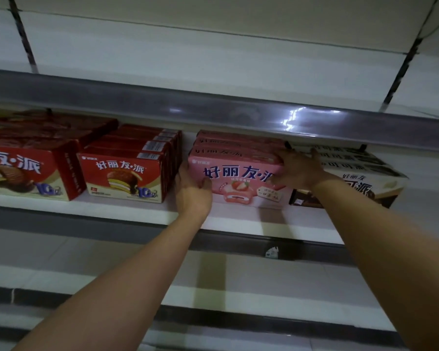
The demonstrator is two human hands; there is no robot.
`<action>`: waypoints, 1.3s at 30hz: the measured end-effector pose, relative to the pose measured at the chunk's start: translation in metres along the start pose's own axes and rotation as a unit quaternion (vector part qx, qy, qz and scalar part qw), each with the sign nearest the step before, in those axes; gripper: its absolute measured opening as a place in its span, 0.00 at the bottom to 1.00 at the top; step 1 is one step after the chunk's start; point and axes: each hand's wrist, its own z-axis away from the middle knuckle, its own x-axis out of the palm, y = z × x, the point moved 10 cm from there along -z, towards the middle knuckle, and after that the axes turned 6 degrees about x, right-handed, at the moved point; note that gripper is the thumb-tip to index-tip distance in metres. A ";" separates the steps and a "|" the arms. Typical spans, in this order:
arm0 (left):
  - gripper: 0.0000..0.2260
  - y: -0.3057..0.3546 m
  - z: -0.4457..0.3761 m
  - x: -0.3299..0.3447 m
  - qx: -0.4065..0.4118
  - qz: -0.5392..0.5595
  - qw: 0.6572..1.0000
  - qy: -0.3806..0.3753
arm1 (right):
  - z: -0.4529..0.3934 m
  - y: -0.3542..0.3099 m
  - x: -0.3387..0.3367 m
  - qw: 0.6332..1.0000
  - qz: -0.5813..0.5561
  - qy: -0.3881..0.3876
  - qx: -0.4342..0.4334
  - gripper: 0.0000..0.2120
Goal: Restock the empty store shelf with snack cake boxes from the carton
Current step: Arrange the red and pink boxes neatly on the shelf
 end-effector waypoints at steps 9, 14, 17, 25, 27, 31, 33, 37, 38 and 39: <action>0.32 -0.003 -0.001 0.000 -0.017 0.005 1.000 0.014 | 0.001 -0.022 -0.010 0.999 -0.025 0.014 -0.017 0.30; 0.36 -0.005 0.000 -0.007 0.006 0.003 1.000 0.024 | 0.002 -0.037 -0.010 0.998 -0.043 0.024 -0.028 0.31; 0.36 -0.006 0.001 -0.005 0.010 0.012 1.000 0.011 | 0.000 -0.032 -0.008 0.989 -0.143 -0.044 -0.022 0.30; 0.30 0.000 0.003 -0.014 0.054 0.004 0.998 0.044 | -0.026 0.007 -0.009 0.870 -0.446 0.020 0.211 0.25; 0.29 -0.001 0.003 -0.015 0.050 0.005 0.998 0.048 | -0.031 0.004 -0.002 0.858 -0.465 0.011 0.216 0.27; 0.28 -0.002 0.004 -0.015 0.048 0.007 0.998 0.051 | -0.031 -0.003 -0.004 0.844 -0.498 0.028 0.196 0.24; 0.28 -0.001 0.003 -0.014 0.049 0.005 0.997 0.053 | -0.032 -0.003 -0.006 0.840 -0.507 0.042 0.188 0.20; 0.28 -0.001 0.002 -0.013 0.044 0.000 0.998 0.055 | -0.035 -0.009 -0.003 0.833 -0.528 0.017 0.164 0.10; 0.28 -0.001 0.002 -0.013 0.043 0.000 0.998 0.055 | -0.035 -0.011 -0.003 0.834 -0.527 0.010 0.161 0.10; 0.28 -0.001 0.002 -0.013 0.043 0.000 0.998 0.055 | -0.037 -0.011 -0.003 0.835 -0.527 0.009 0.158 0.10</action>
